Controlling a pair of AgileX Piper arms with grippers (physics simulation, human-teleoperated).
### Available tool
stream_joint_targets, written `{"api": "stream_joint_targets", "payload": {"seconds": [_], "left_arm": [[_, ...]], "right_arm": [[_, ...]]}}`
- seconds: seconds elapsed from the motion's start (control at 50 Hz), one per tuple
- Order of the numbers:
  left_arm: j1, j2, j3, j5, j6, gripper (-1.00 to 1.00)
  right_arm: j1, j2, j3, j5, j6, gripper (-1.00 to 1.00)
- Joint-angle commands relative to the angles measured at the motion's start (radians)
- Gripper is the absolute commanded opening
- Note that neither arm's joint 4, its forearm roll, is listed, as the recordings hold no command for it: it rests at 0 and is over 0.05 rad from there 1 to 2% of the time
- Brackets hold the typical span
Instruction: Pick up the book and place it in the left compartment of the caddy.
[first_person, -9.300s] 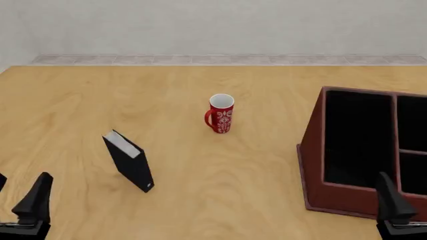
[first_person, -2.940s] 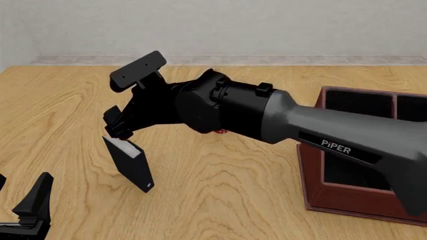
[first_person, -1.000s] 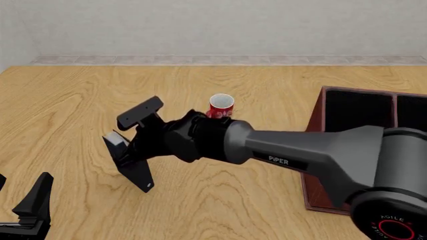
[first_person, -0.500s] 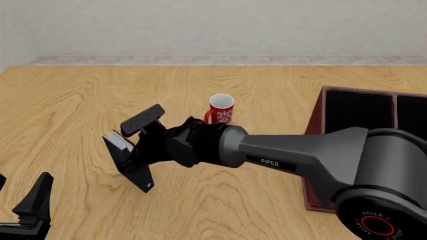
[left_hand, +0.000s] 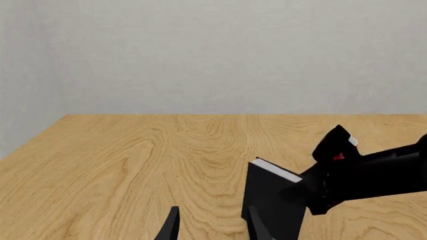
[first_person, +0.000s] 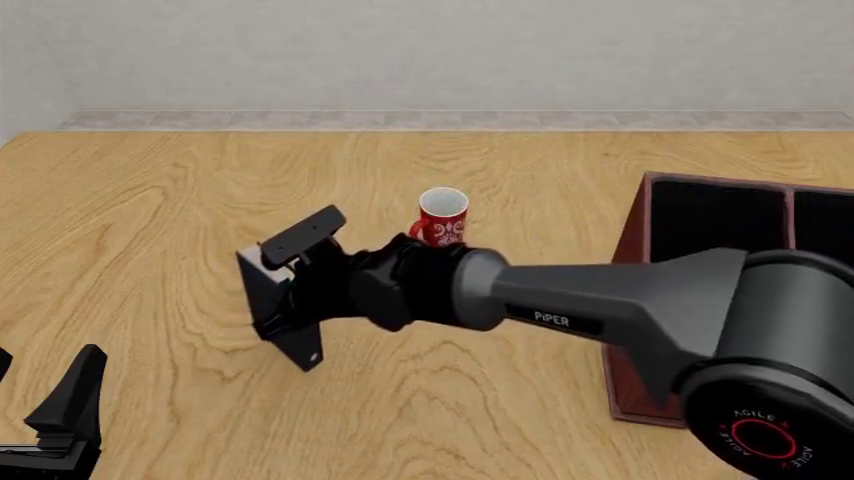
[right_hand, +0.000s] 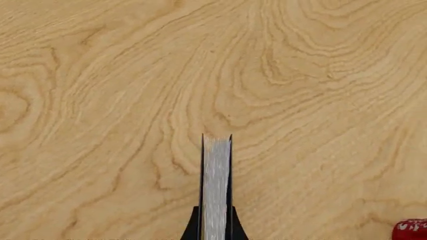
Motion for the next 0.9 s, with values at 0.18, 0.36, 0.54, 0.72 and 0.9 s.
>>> {"api": "stream_joint_targets", "payload": {"seconds": [0.18, 0.36, 0.54, 0.72, 0.9], "left_arm": [[0.000, 0.000, 0.000, 0.000, 0.000, 1.00], [0.000, 0.000, 0.000, 0.000, 0.000, 1.00], [0.000, 0.000, 0.000, 0.000, 0.000, 1.00], [0.000, 0.000, 0.000, 0.000, 0.000, 1.00], [0.000, 0.000, 0.000, 0.000, 0.000, 1.00]], "right_arm": [[-0.008, -0.069, 0.030, -0.024, -0.021, -1.00], [-0.012, -0.127, 0.046, -0.010, -0.044, -1.00], [-0.013, -0.189, 0.061, 0.009, -0.068, -1.00], [-0.019, -0.264, 0.082, 0.030, -0.089, -1.00], [-0.022, -0.329, 0.109, 0.045, -0.098, -1.00]]}}
